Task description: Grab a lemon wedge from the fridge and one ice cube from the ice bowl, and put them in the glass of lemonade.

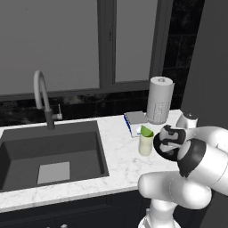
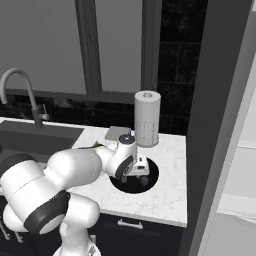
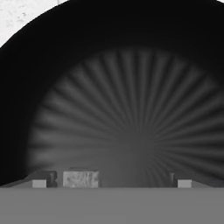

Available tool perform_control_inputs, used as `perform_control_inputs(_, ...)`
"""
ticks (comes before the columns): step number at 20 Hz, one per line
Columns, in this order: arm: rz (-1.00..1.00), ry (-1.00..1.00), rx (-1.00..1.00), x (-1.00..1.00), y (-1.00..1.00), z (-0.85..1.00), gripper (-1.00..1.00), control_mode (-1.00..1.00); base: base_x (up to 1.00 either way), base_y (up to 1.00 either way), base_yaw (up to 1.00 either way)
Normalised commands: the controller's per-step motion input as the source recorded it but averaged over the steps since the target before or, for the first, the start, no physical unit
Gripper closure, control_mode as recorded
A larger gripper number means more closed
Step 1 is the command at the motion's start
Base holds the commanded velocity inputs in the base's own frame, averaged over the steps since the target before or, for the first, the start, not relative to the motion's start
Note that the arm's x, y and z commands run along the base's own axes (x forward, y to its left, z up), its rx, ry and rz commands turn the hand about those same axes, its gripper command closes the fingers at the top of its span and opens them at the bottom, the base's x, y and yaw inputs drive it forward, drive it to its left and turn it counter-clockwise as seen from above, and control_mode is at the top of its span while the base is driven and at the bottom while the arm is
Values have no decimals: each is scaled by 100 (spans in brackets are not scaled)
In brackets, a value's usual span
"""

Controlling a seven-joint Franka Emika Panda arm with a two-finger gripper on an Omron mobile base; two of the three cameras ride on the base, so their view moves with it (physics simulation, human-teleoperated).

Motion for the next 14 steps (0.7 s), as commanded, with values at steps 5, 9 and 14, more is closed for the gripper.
perform_control_inputs(5, -1, 0, 2, 6, -16, -4, -100, -100, 0, 0, 0)
perform_control_inputs(9, -4, 0, 3, 0, -36, 0, -100, -100, 0, 0, 0)
perform_control_inputs(14, -2, 0, 0, 0, -17, 0, -100, -100, 0, 0, 0)
